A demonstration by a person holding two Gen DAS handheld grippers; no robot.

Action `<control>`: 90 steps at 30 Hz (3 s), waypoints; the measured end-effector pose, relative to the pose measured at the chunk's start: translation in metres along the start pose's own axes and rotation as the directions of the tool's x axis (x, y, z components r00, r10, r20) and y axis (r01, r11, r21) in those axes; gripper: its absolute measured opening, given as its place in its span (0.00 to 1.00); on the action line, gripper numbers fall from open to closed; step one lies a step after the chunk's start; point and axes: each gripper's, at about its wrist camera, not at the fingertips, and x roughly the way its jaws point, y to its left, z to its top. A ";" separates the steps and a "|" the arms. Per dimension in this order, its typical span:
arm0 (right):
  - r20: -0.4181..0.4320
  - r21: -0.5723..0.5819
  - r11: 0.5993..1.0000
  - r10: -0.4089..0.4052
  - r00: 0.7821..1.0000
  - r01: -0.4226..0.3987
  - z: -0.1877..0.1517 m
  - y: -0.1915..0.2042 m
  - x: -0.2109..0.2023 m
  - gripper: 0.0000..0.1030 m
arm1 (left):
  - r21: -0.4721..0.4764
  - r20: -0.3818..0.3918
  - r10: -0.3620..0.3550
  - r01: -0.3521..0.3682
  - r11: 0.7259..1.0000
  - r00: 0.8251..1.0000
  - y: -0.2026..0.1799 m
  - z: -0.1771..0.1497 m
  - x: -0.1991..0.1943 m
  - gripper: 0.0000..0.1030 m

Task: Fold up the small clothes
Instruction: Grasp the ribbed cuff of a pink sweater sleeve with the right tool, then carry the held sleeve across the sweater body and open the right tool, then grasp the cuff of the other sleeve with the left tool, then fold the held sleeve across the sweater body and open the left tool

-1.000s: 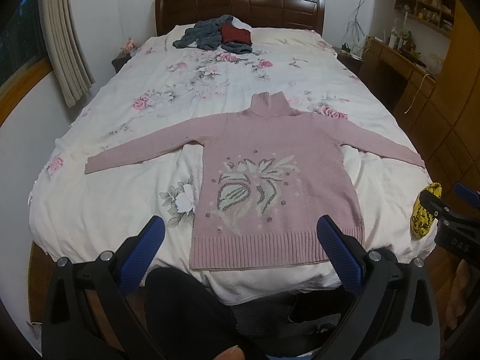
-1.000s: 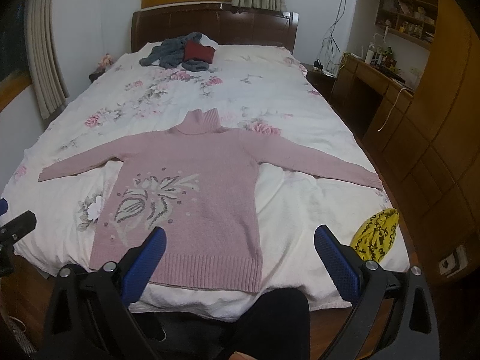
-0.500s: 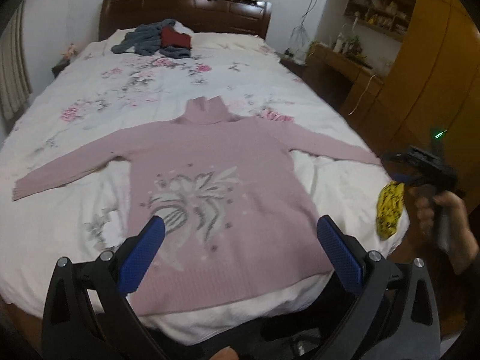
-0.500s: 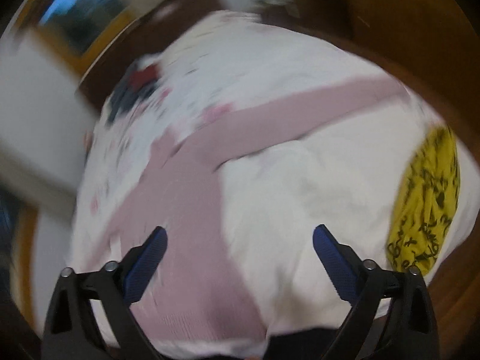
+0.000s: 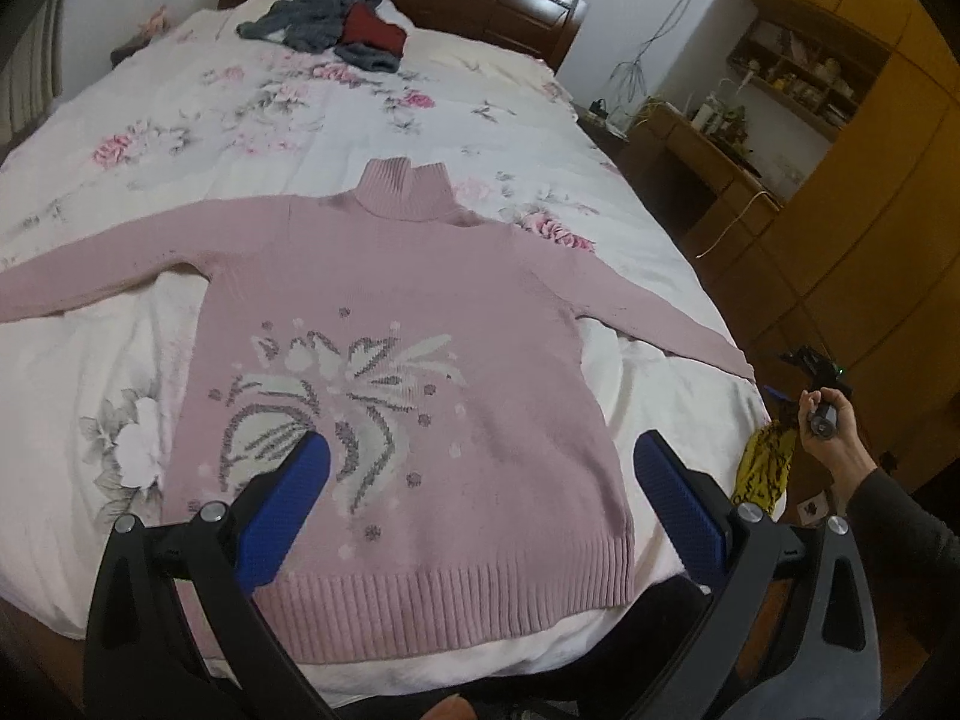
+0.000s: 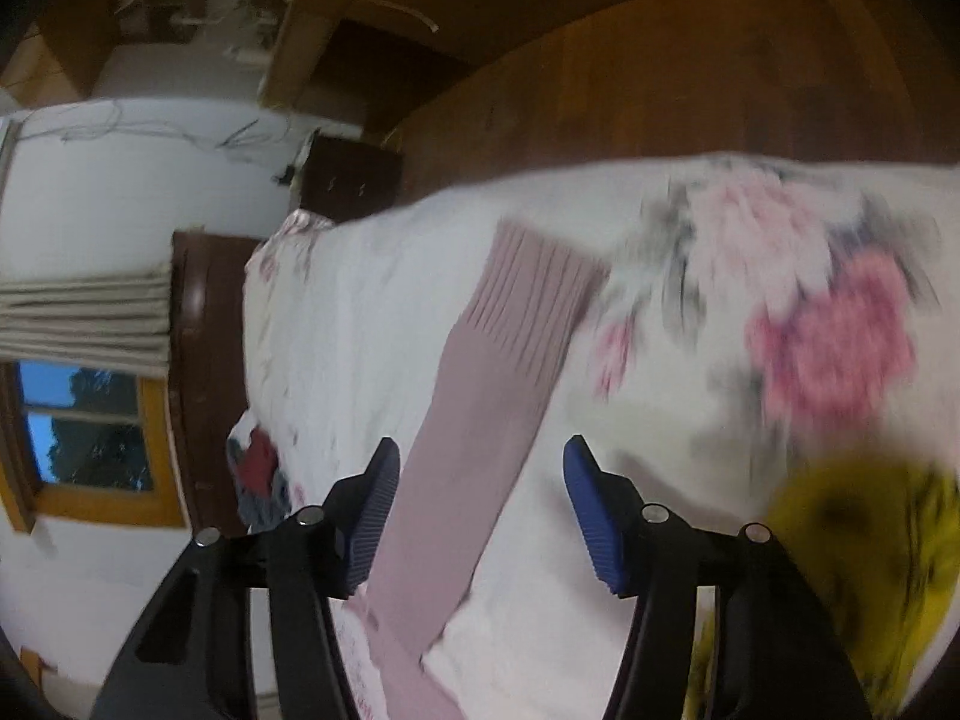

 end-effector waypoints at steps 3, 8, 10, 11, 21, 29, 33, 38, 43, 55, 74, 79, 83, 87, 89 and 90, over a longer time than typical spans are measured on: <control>0.010 0.018 1.000 -0.019 1.000 0.019 0.014 -0.008 0.019 0.48 | -0.045 -0.030 -0.019 0.017 0.999 0.999 0.004 0.004 0.017 0.97; 0.016 0.025 0.996 -0.090 0.996 0.090 0.025 -0.011 0.046 0.48 | -0.096 -0.075 -0.025 0.018 0.995 0.997 0.010 0.006 0.041 0.97; 0.019 0.026 0.995 -0.095 0.995 0.094 0.025 -0.011 0.050 0.48 | -0.107 -0.083 -0.026 0.017 0.994 0.996 0.013 0.006 0.047 0.97; 0.023 0.025 0.995 -0.097 0.995 0.096 0.024 -0.011 0.050 0.47 | -0.110 -0.084 -0.026 0.017 0.994 0.996 0.014 0.006 0.049 0.97; 0.090 -0.211 0.973 -0.072 0.993 0.090 0.003 0.062 0.044 0.06 | -0.259 -0.002 -0.114 0.109 0.960 0.994 0.052 0.010 0.042 0.98; 0.063 -0.622 0.782 -0.002 0.998 0.041 -0.122 0.225 0.048 0.05 | -0.254 -0.106 -0.168 0.136 0.957 0.980 0.070 0.034 0.041 0.97; 0.047 -0.753 0.658 0.010 0.999 0.029 -0.201 0.276 0.068 0.05 | -0.245 -0.128 -0.180 0.145 0.959 0.975 0.078 0.044 0.042 0.97; 0.011 -0.842 0.539 -0.010 1.000 0.015 -0.286 0.300 0.103 0.05 | -0.184 -0.108 -0.134 0.112 0.977 0.985 0.082 0.059 0.043 0.97; 0.007 -0.919 0.392 -0.095 0.995 0.043 -0.376 0.294 0.162 0.05 | -0.187 -0.112 -0.169 0.146 0.971 0.979 0.091 0.079 0.064 0.97; 0.095 -0.995 -0.030 -0.235 0.967 0.091 -0.506 0.173 0.220 0.53 | -0.358 -0.143 -0.396 0.326 0.875 0.907 0.081 0.137 0.184 0.97; -0.165 -0.893 0.443 -0.147 0.975 -0.084 -0.469 0.074 0.053 0.66 | -0.433 -0.450 -0.341 0.133 0.892 0.825 0.025 0.170 0.405 0.06; -0.186 -0.885 0.453 -0.140 0.972 -0.104 -0.479 0.065 0.053 0.66 | -0.387 -0.436 -0.339 0.166 0.907 0.834 0.020 0.186 0.387 0.06; -0.186 -0.886 0.453 -0.149 0.971 -0.100 -0.483 0.060 0.051 0.66 | -0.333 -0.373 -0.362 0.241 0.912 0.854 0.020 0.221 0.336 0.06; -0.181 -0.888 0.450 -0.143 0.973 -0.099 -0.485 0.059 0.049 0.66 | -0.275 -0.307 -0.332 0.251 0.928 0.892 0.040 0.255 0.280 0.06; -0.179 -0.891 0.443 -0.145 0.973 -0.098 -0.488 0.060 0.049 0.66 | -0.249 -0.281 -0.283 0.215 0.944 0.917 0.062 0.271 0.252 0.05; -0.182 -0.891 0.443 -0.145 0.972 -0.101 -0.489 0.060 0.050 0.66 | -0.246 -0.272 -0.265 0.199 0.949 0.925 0.070 0.276 0.245 0.05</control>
